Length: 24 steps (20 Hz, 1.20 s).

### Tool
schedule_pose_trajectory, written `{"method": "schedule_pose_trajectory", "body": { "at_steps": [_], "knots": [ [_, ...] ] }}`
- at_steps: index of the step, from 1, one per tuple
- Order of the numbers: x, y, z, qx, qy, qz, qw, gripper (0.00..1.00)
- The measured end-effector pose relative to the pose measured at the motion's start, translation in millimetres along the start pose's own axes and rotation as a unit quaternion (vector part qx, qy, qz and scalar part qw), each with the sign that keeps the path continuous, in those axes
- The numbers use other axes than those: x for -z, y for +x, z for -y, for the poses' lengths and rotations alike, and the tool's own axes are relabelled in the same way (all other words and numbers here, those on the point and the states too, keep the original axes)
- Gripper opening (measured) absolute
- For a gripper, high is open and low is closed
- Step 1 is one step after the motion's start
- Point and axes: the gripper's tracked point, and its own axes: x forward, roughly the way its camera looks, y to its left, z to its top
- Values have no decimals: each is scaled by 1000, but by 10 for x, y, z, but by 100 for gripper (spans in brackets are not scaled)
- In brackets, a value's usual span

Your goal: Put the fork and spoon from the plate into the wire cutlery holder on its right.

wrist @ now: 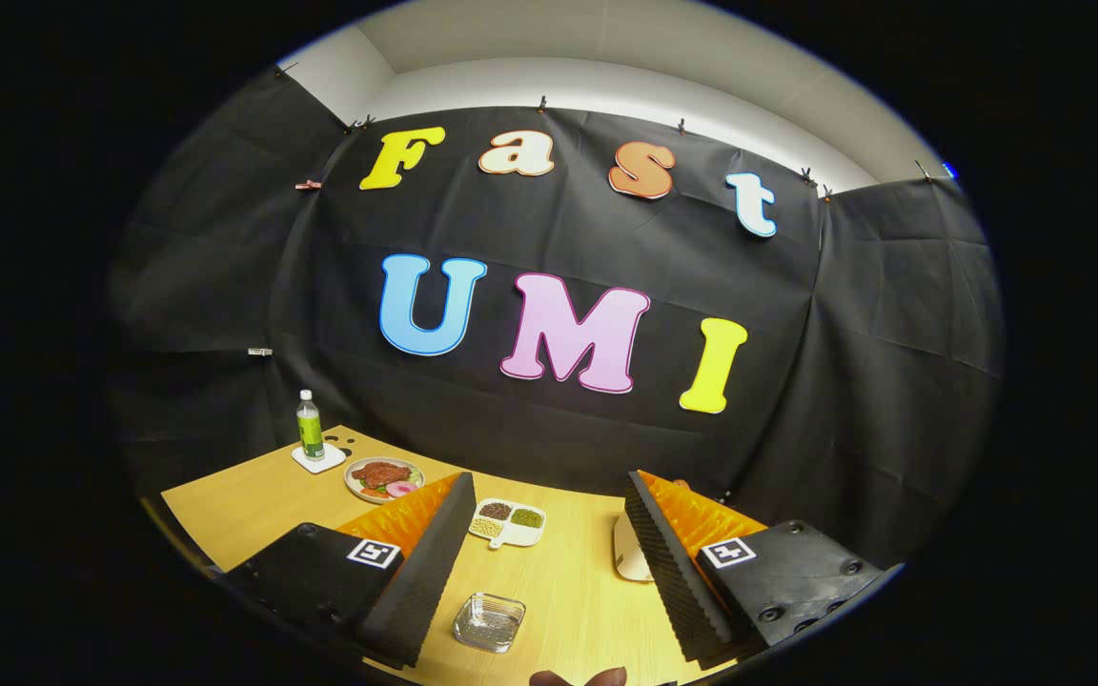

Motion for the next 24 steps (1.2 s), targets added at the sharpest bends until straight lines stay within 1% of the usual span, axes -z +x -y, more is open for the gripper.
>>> {"method": "schedule_pose_trajectory", "body": {
  "at_steps": [3, 6, 8, 11, 13, 16, 17, 18, 19, 20, 21, 24],
  "knots": [
    [49, 19, -281, -24, -4, -19, 1000, 98],
    [210, 10, -777, -77, 6, -68, 995, 98],
    [372, -5, -1105, -109, 19, -113, 987, 98],
    [681, -31, -1556, -137, 19, -189, 972, 97],
    [940, -83, -1826, -150, 14, -245, 958, 97],
    [1349, -131, -2199, -166, 8, -320, 933, 92],
    [1497, -151, -2300, -171, 12, -347, 922, 90],
    [1658, -177, -2426, -178, 22, -371, 911, 86],
    [1835, -197, -2578, -187, 33, -400, 897, 85],
    [2003, -211, -2663, -193, 39, -423, 885, 82],
    [2137, -200, -2720, -191, 43, -440, 876, 80],
    [2496, -80, -2821, -171, 50, -475, 861, 79]
  ]
}}
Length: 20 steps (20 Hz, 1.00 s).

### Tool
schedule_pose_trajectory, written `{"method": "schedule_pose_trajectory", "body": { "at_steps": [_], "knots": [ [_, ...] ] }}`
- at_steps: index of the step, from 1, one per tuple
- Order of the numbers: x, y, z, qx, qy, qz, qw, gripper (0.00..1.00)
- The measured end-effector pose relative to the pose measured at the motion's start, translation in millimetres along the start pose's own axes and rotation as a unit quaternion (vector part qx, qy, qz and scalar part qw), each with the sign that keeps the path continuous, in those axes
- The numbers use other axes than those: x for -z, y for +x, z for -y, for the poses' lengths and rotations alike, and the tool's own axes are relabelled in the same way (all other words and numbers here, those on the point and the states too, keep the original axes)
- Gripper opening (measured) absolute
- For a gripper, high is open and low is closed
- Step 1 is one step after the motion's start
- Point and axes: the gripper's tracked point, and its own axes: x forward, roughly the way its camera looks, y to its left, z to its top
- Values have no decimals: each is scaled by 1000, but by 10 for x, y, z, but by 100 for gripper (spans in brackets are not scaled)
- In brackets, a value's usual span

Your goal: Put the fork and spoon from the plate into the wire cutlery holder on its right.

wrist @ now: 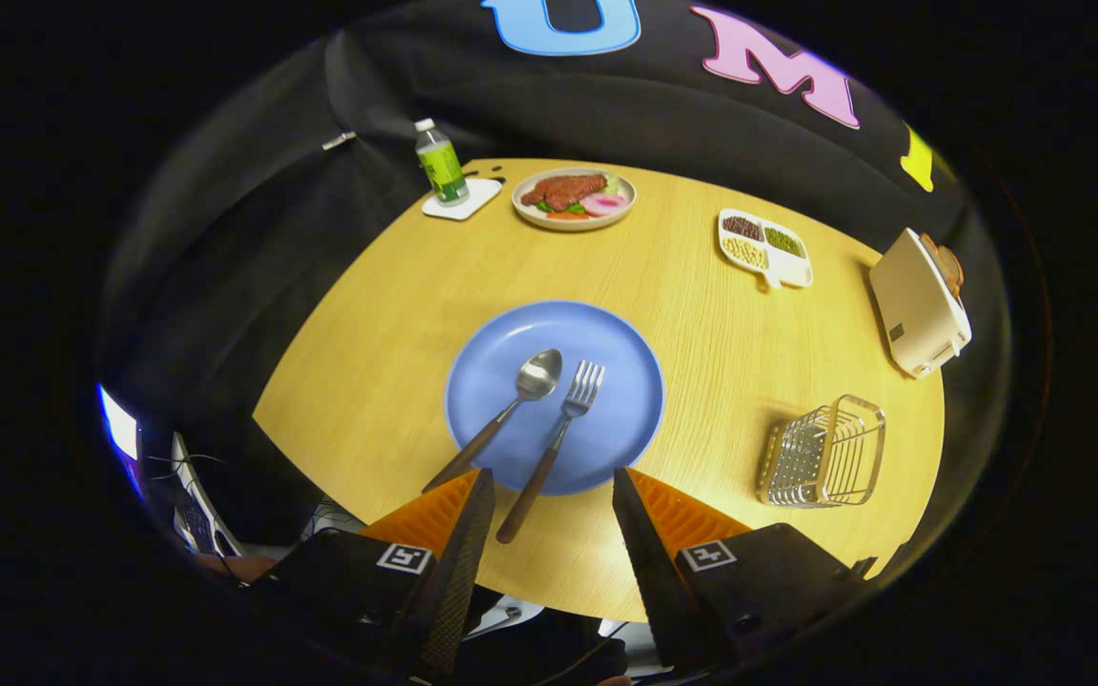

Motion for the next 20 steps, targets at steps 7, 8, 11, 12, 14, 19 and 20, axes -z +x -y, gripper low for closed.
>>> {"method": "schedule_pose_trajectory", "body": {
  "at_steps": [7, 8, 11, 12, 14, 19, 20],
  "knots": [
    [97, 650, -1, 25, 25, -52, 998, 60],
    [113, 717, 13, 34, 25, -61, 997, 52],
    [193, 837, 95, 65, 33, -92, 993, 52],
    [222, 853, 69, 64, 47, -102, 992, 50],
    [233, 888, 27, 59, 65, -112, 990, 38],
    [246, 922, 67, 57, 74, -119, 989, 14],
    [244, 919, 42, 47, 82, -117, 989, 12]
  ]
}}
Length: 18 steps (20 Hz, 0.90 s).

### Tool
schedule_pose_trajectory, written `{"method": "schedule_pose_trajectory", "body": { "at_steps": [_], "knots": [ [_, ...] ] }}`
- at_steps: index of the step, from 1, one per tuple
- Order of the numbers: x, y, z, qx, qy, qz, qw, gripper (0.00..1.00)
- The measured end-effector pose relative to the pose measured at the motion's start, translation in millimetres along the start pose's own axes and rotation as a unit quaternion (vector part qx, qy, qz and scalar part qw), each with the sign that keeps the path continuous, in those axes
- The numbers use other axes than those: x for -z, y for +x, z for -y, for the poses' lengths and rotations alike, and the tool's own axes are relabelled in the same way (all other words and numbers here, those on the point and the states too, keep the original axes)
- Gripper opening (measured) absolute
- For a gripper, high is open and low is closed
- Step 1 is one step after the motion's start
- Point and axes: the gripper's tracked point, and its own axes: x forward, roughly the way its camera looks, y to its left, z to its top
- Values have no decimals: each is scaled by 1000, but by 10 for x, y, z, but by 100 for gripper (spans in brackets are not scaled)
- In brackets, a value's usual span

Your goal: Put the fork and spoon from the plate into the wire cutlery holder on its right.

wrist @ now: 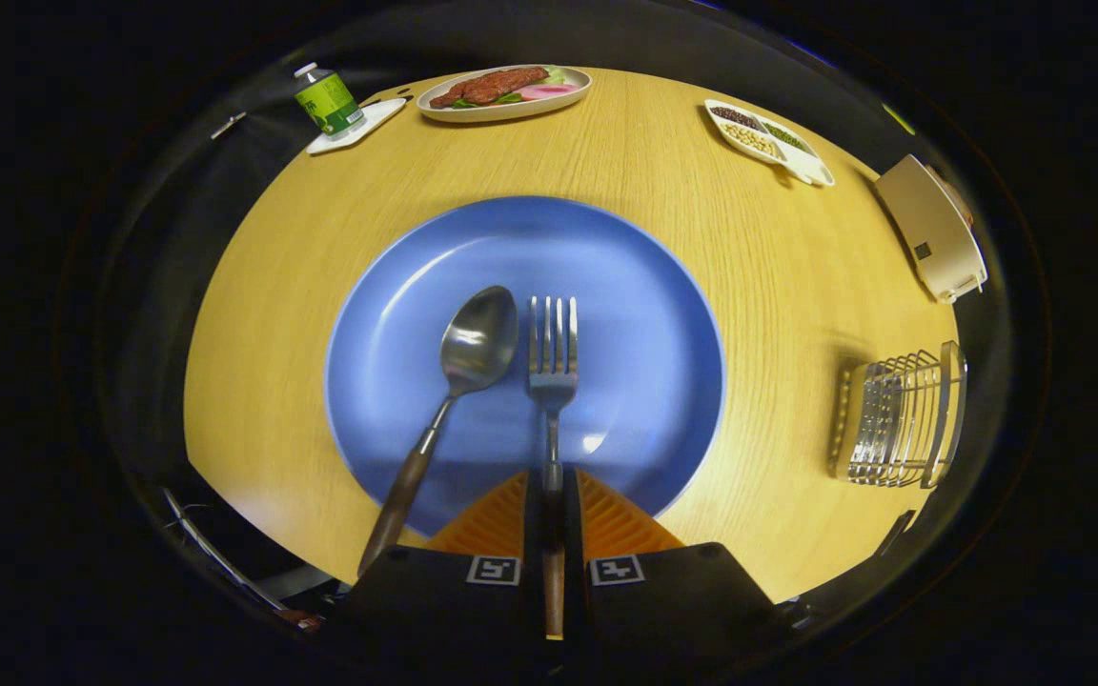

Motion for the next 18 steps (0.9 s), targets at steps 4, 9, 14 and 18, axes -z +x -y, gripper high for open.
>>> {"method": "schedule_pose_trajectory", "body": {
  "at_steps": [4, 9, 14, 18],
  "knots": [
    [-70, -136, 58, -8, 5, 17, 1000, 9],
    [-156, -591, 105, -50, -11, 44, 998, 10],
    [-354, -1358, 511, -67, -66, 79, 992, 9],
    [-467, -1845, 1061, -54, -83, 78, 992, 10]
  ]
}}
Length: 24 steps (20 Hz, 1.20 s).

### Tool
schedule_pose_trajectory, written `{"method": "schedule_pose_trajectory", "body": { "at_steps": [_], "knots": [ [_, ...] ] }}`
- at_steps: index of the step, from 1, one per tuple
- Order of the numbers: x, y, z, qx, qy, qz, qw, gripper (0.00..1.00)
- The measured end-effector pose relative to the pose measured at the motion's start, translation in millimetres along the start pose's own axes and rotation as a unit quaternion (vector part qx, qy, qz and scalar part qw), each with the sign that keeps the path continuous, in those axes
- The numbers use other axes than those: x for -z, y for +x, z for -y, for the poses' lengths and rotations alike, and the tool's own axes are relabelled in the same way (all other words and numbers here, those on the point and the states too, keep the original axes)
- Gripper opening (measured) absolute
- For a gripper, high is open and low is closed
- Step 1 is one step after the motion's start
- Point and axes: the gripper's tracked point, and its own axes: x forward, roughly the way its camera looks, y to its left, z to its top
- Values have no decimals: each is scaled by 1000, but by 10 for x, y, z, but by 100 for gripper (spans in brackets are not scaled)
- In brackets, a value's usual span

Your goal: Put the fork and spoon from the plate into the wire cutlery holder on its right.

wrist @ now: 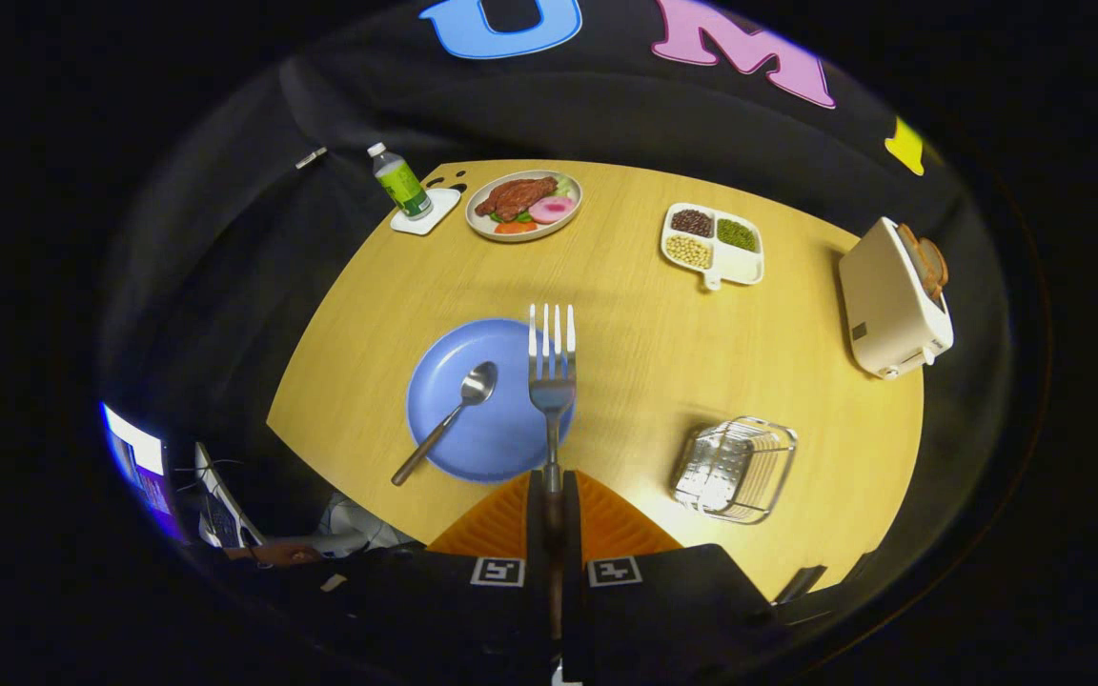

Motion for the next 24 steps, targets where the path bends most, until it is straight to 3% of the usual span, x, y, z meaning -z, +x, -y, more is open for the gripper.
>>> {"method": "schedule_pose_trajectory", "body": {
  "at_steps": [2, 8, 17, 20, 24],
  "knots": [
    [60, -200, 375, 25, -24, -27, 999, 9],
    [503, -324, 937, 35, -39, -167, 985, 10],
    [899, -93, 1362, 60, -58, -372, 925, 9],
    [891, 47, 1476, 81, -60, -402, 910, 10],
    [866, 178, 1445, 83, -59, -413, 905, 10]
  ]
}}
